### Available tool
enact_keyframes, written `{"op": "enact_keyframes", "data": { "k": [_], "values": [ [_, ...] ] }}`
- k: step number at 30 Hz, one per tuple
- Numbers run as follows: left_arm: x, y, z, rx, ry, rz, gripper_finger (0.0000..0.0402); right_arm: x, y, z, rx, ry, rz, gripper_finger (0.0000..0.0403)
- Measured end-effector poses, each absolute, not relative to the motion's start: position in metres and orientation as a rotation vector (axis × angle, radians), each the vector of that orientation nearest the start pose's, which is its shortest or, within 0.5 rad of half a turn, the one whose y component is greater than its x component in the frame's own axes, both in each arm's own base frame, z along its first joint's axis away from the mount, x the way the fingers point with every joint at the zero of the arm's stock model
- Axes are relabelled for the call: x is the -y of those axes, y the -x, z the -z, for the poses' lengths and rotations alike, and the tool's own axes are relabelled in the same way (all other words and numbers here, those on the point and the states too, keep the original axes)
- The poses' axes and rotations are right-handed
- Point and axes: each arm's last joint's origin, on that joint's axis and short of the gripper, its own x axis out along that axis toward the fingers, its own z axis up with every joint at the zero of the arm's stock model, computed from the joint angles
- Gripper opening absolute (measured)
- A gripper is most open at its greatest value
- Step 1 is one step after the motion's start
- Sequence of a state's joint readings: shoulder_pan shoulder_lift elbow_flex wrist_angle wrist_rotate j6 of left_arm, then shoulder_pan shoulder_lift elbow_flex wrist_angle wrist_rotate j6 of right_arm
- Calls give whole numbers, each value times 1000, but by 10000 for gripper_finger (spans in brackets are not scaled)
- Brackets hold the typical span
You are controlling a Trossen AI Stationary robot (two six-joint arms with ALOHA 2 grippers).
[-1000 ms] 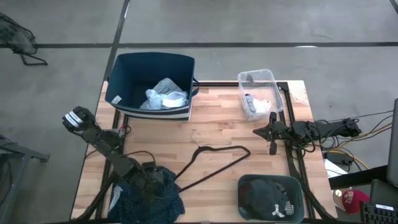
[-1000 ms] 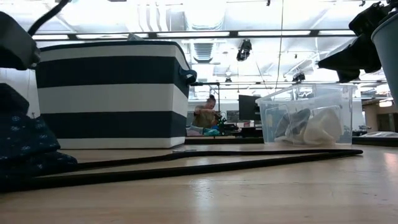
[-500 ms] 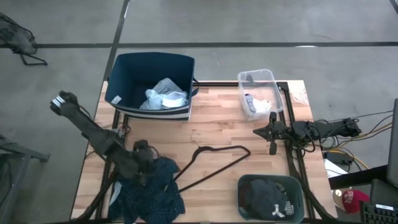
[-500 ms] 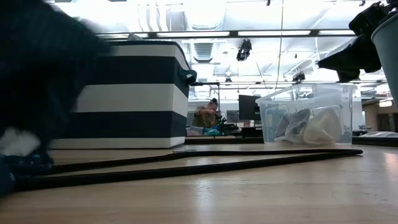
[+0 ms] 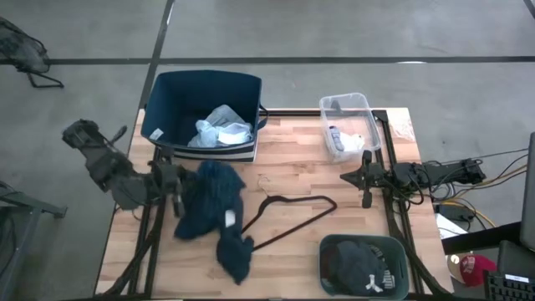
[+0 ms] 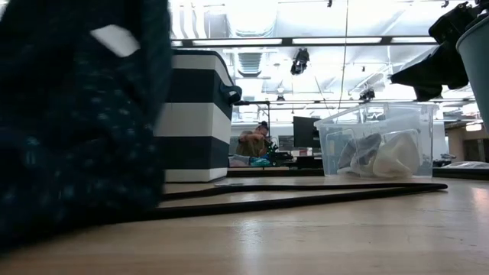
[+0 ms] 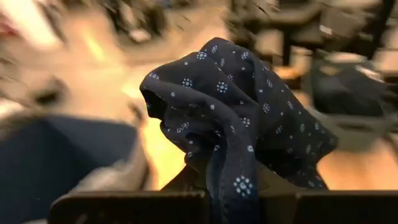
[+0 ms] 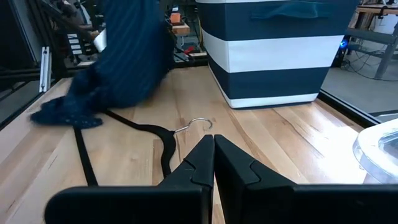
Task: Pick & Place Cloths
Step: Put the blue patterned polo shirt into the laundry bin
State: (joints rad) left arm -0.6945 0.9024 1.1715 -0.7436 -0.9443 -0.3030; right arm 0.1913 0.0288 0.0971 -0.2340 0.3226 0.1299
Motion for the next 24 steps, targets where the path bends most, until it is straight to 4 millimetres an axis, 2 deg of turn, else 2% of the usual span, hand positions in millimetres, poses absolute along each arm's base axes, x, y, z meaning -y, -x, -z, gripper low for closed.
{"op": "enact_keyframes", "data": {
  "k": [7, 14, 20, 24],
  "values": [
    [67, -134, -440, -188, -265, -596, 19, -8, -90, -172, -152, -87, 141, 8],
    [49, -145, -474, -242, -460, -868, 19, -8, -90, -172, -151, -87, 141, 8],
    [16, -159, -492, -332, -539, -1097, 20, -8, -90, -172, -152, -87, 141, 8],
    [-12, -166, -494, -387, -567, -1222, 20, -8, -90, -172, -151, -87, 141, 8]
  ]
}}
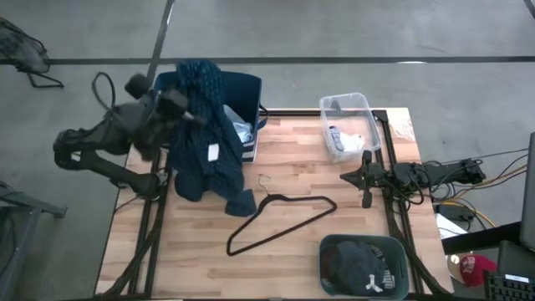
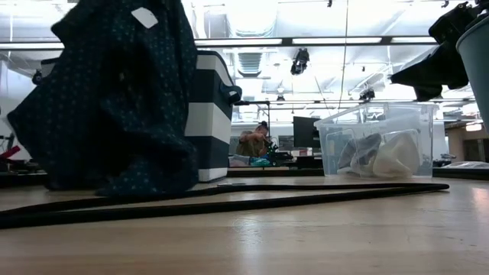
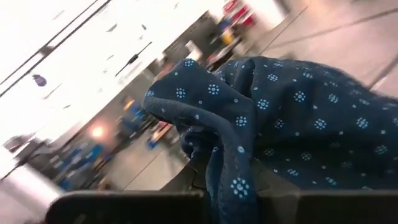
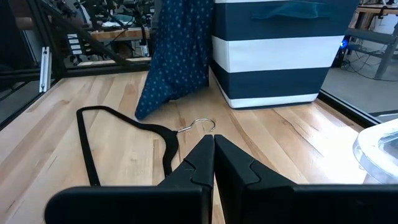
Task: Pick & Place Cloths
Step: Put the blue patterned polo shirt into the laundry bin
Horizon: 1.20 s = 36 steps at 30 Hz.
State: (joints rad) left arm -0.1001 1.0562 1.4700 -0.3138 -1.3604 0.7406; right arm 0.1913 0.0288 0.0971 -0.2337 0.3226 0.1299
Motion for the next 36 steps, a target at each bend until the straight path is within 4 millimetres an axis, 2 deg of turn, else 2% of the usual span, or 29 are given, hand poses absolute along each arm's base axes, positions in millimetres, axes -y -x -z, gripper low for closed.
{"op": "enact_keyframes", "data": {
  "k": [7, 11, 15, 18, 20, 24, 29, 36],
  "values": [
    [-60, -171, -482, -470, -470, -1509, 23, -8, -90, -172, -151, -87, 141, 8],
    [-71, -176, -466, -540, -461, -1519, 33, -8, -90, -172, -151, -87, 141, 8],
    [-74, -181, -451, -563, -403, -1372, 47, -8, -90, -172, -151, -87, 141, 8],
    [-76, -180, -444, -566, -222, -1191, 56, -8, -90, -172, -151, -87, 141, 8],
    [-80, -178, -440, -597, -113, -1162, 60, -8, -90, -172, -151, -88, 141, 8],
    [-84, -174, -427, -737, -31, -1154, 78, -8, -90, -172, -151, -87, 141, 8],
    [-84, -171, -417, -826, 75, -1067, 129, -8, -90, -172, -151, -87, 141, 8],
    [-80, -168, -421, -814, 112, -994, 226, -8, -90, -172, -151, -87, 141, 8]
  ]
}}
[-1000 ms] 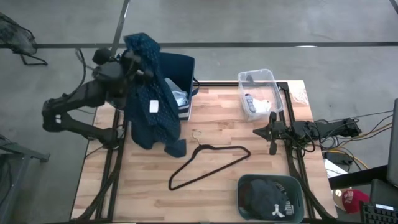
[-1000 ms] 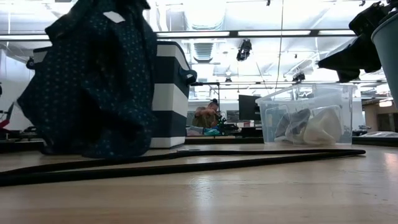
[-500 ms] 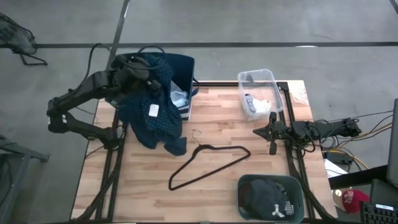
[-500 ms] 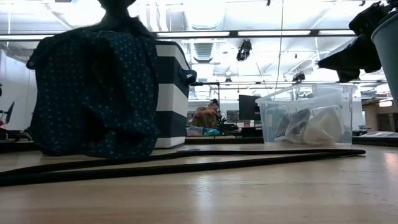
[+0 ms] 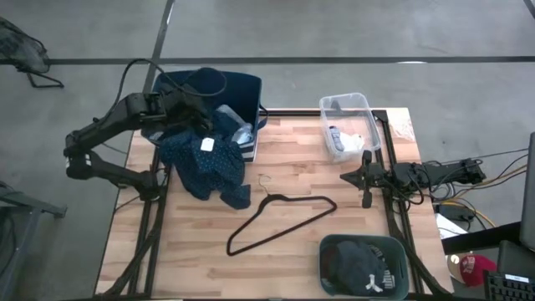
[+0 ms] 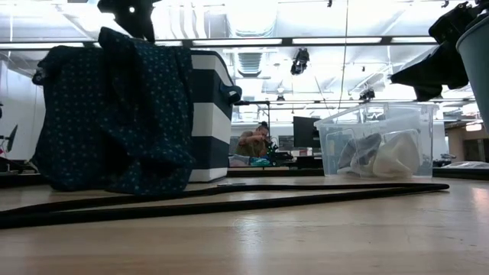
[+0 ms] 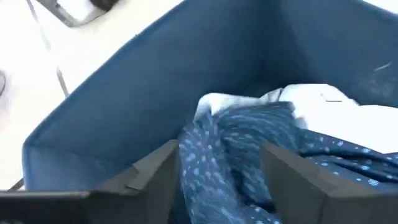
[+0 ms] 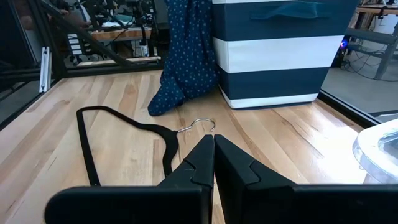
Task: Pick & Place Cloths
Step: Put the blue patterned polo shirt into the laundry bin
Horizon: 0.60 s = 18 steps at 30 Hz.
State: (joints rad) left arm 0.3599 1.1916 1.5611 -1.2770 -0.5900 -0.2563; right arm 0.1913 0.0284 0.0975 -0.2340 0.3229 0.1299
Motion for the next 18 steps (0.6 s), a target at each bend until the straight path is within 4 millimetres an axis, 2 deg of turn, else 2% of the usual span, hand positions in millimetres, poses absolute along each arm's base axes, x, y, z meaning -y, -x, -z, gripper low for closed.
{"op": "enact_keyframes", "data": {
  "k": [6, 11, 18],
  "values": [
    [-69, -157, -431, -767, 131, -882, 279, -8, -90, -172, -151, -87, 141, 8],
    [-47, -153, -432, -759, 154, -681, 283, -8, -90, -172, -151, -87, 141, 8],
    [-2, -146, -423, -743, 130, -507, 280, -8, -90, -172, -151, -88, 141, 8]
  ]
}}
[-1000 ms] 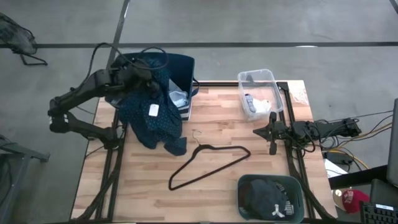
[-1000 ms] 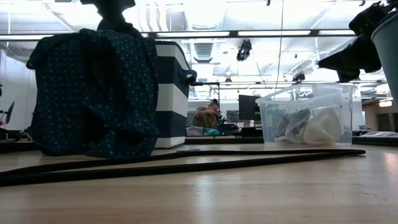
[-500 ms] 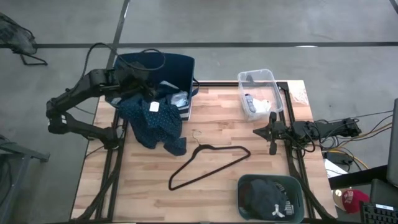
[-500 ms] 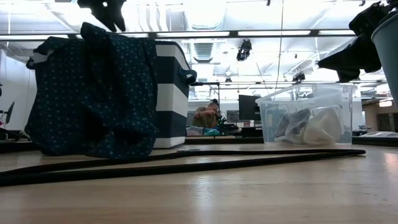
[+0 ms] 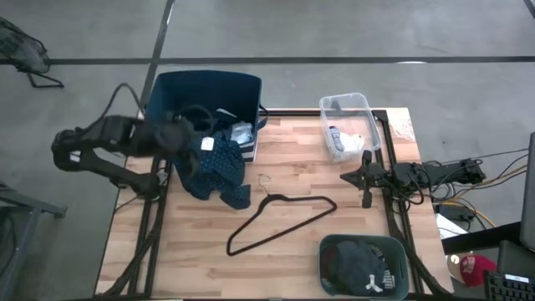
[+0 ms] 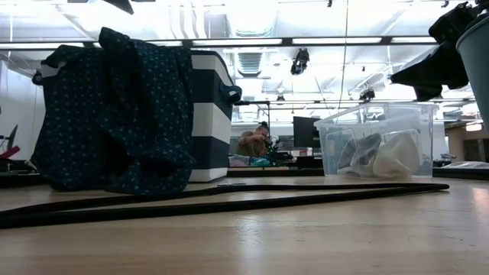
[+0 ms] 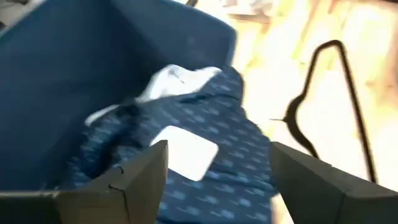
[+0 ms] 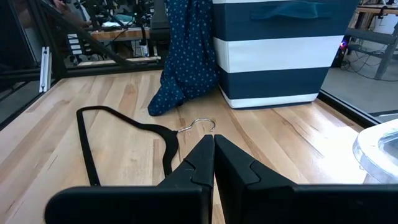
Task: Pick & Place Cloths
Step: Put the blue patterned polo shirt into the laundry bin
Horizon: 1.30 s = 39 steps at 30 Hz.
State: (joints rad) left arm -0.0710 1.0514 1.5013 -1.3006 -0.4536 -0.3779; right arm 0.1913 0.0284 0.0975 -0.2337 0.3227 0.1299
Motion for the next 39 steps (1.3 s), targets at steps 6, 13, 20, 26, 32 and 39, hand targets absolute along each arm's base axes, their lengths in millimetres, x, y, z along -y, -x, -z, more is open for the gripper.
{"op": "enact_keyframes", "data": {
  "k": [6, 13, 20, 26, 32, 39],
  "values": [
    [36, -140, -393, -755, 246, -540, 280, -8, -90, -172, -151, -87, 141, 8],
    [71, -130, -346, -746, 282, -609, 280, -8, -90, -172, -151, -87, 141, 8],
    [81, -121, -297, -728, 267, -697, 280, -8, -90, -172, -151, -88, 141, 8],
    [77, -112, -256, -802, 266, -799, 280, -8, -90, -172, -151, -87, 141, 8],
    [73, -109, -223, -771, 332, -867, 276, -8, -90, -172, -151, -87, 141, 8],
    [65, -104, -203, -644, 335, -938, 275, -8, -90, -172, -151, -87, 141, 8]
  ]
}}
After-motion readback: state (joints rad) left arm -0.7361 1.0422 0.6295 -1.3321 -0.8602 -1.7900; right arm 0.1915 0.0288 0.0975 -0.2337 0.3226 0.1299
